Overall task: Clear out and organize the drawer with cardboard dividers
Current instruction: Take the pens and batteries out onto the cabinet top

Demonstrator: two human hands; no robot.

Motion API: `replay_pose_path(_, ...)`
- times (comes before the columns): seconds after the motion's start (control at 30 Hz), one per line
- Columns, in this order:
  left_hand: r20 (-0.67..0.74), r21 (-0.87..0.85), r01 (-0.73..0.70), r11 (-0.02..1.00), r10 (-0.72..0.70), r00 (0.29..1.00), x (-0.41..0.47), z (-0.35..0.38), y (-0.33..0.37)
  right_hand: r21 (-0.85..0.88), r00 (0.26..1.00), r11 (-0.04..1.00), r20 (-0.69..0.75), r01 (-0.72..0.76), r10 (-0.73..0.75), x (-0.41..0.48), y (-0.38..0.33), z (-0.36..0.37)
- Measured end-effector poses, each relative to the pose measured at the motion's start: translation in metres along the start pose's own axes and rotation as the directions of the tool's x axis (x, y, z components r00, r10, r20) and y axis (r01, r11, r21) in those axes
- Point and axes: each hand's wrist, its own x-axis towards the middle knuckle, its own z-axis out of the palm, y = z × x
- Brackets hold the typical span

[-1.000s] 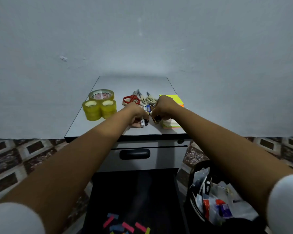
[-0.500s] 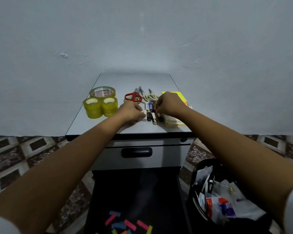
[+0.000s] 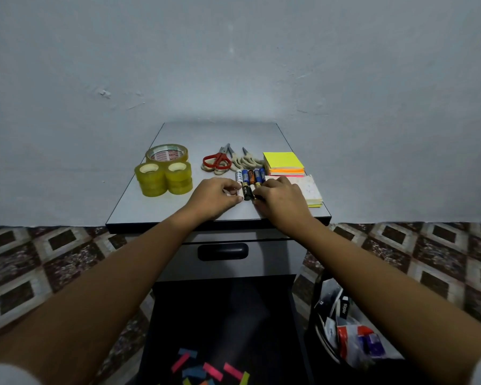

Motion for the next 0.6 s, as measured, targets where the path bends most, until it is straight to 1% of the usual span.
replay_pose_path(0.17,-0.005,-0.003,-0.021,1.0,0.021,1.0,-0.0017,-0.0001,-0.0003,0.028,0.998,0.998,-0.031,-0.055,0.056,-0.0013,-0.0028,0.0033)
replay_pose_path(0.6,-0.003,-0.048,-0.019,0.999,0.019,1.0,-0.003,-0.0011,-0.0035,0.036,0.997,0.997,-0.042,-0.061,0.063,-0.0041,-0.0064,0.0036)
